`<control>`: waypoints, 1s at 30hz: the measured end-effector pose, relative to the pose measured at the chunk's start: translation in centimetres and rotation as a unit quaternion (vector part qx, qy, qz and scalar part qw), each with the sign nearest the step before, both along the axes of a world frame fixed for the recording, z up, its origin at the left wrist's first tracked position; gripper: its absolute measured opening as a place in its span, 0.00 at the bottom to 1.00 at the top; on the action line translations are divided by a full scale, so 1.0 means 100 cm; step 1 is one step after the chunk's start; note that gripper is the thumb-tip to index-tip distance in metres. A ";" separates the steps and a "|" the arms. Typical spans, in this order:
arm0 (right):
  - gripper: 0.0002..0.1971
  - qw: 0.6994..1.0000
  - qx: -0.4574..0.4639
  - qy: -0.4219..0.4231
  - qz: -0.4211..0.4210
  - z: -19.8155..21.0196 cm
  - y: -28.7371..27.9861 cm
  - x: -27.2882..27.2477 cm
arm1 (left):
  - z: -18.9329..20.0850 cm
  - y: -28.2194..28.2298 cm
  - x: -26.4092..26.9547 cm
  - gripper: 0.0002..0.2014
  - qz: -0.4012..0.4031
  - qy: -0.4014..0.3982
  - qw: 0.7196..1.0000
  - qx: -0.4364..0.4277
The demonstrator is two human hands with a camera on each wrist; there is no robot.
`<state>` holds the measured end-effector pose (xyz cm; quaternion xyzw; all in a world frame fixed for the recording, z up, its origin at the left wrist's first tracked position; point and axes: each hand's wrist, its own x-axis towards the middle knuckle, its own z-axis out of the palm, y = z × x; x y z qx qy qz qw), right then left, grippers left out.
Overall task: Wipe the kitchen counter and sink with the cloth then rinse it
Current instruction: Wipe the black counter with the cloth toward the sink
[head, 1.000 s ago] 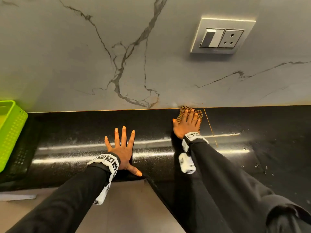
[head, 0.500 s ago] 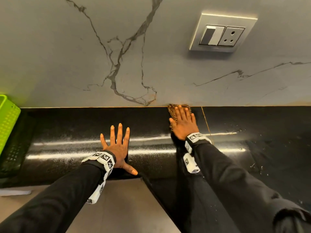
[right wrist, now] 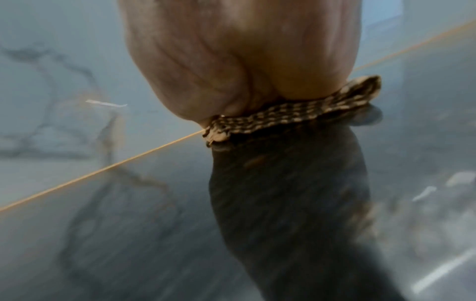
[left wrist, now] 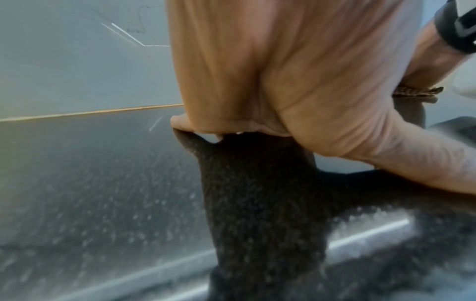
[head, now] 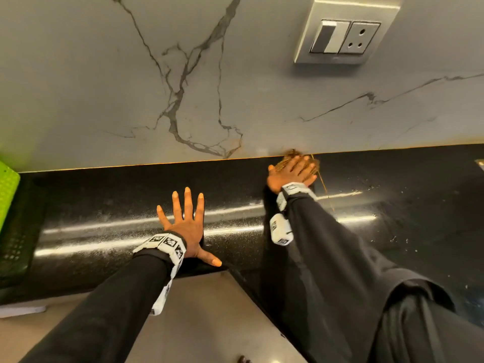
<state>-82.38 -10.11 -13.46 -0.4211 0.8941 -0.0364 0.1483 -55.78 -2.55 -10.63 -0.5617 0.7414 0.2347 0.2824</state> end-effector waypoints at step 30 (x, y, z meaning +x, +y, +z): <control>0.48 0.988 0.028 0.035 0.145 0.007 0.042 -0.049 | 0.001 0.004 0.000 0.91 0.005 0.020 0.999 -0.025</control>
